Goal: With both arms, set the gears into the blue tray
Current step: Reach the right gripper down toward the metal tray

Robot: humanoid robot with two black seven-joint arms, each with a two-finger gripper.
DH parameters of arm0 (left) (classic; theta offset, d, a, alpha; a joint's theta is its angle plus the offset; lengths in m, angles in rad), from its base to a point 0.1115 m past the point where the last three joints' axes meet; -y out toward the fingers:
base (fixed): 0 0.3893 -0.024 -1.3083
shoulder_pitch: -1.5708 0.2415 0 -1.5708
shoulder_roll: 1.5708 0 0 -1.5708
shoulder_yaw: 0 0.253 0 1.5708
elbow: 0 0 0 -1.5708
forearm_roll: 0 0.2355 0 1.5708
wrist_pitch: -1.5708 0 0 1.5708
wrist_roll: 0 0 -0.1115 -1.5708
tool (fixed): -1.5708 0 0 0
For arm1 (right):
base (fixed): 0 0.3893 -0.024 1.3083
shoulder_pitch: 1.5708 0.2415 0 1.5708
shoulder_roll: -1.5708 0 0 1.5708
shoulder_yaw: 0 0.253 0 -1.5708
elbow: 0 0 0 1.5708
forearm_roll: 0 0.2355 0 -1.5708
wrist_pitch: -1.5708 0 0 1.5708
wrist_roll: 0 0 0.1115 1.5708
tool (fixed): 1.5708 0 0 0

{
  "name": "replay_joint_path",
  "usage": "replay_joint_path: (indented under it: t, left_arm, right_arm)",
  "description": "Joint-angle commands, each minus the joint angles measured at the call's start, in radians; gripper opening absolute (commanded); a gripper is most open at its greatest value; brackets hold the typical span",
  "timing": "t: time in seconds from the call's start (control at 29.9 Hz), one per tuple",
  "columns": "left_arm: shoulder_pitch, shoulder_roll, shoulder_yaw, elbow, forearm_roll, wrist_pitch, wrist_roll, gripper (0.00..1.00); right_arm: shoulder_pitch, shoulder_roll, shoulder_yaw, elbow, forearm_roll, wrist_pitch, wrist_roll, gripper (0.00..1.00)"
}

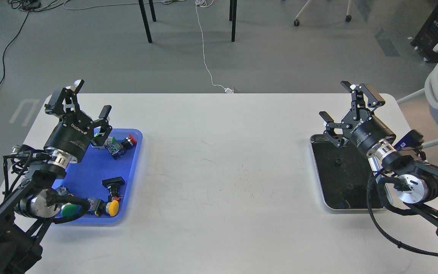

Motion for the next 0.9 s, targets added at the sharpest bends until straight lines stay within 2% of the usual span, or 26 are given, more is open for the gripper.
replay_joint_path:
  t: [0.0,0.2,0.37,0.53,0.74,0.87]
  left_arm:
    - [0.002,-0.004,0.0,0.0,0.047,0.002,-0.004,0.98]
    - [0.002,-0.006,0.0,0.0,0.04,-0.008,-0.006,0.98]
    - [0.002,0.005,0.0,-0.009,0.047,-0.011,-0.05,0.98]
    - [0.007,0.009,0.0,-0.032,0.044,-0.012,-0.062,0.98]
    - [0.01,-0.004,0.0,-0.044,0.044,-0.011,-0.064,0.98]
    - [0.012,0.003,0.0,-0.069,0.046,-0.011,-0.064,0.98]
  right_arm:
    - [-0.001,-0.018,-0.011,0.013,-0.002,0.001,0.0,0.99]
    - [0.01,-0.093,-0.016,0.072,-0.085,0.001,0.0,0.99]
    - [0.076,-0.262,-0.06,0.143,-0.443,0.015,0.0,0.99]
    - [0.3,-0.406,-0.294,0.169,-0.811,0.048,0.0,0.99]
    - [0.611,-0.408,-0.642,0.111,-1.148,0.05,0.0,0.99]
    - [0.757,-0.289,-0.842,-0.014,-1.298,0.05,0.0,0.99]
